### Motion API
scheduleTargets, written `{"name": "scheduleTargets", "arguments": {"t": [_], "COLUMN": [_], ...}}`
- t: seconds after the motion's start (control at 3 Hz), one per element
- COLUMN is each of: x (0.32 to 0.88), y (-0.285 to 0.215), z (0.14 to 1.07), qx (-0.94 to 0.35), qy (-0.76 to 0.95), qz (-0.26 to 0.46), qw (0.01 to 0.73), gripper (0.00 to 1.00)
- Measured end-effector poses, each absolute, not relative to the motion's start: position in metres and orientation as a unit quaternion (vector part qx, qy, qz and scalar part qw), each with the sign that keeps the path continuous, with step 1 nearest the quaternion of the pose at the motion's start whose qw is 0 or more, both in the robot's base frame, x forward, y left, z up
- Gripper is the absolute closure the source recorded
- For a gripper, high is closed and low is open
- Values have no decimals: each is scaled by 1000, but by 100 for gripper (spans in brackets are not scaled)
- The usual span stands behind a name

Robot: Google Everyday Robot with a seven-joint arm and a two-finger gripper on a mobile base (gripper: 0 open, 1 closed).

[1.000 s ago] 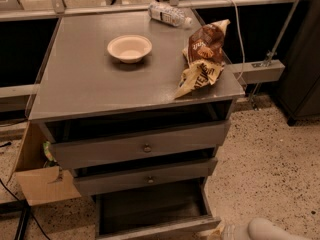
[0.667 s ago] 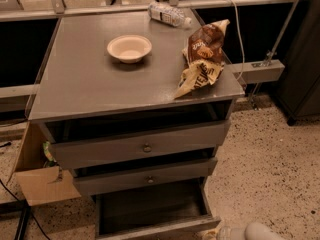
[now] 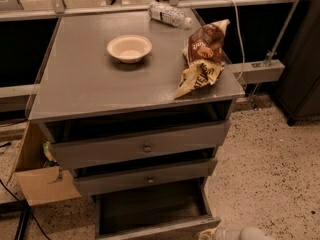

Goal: Close bottom drawer

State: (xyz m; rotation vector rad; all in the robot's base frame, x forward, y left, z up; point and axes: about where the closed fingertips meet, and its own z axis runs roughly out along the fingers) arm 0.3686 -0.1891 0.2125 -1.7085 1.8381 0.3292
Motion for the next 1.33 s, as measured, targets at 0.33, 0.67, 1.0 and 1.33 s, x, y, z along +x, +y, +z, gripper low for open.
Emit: {"name": "scheduleTargets", "arguments": {"t": [0.33,0.67,1.0,1.33], "x": [368,370,373,378], "y": [-189,-184,-178,-172], "z": [207,193,182,175], "qx": [-647,-655,-661,-661], "qy": [690,677,665,658], "qz": [117,110,109,108], "qw": [304,316,331,346], "gripper": [100,100,100,100]}}
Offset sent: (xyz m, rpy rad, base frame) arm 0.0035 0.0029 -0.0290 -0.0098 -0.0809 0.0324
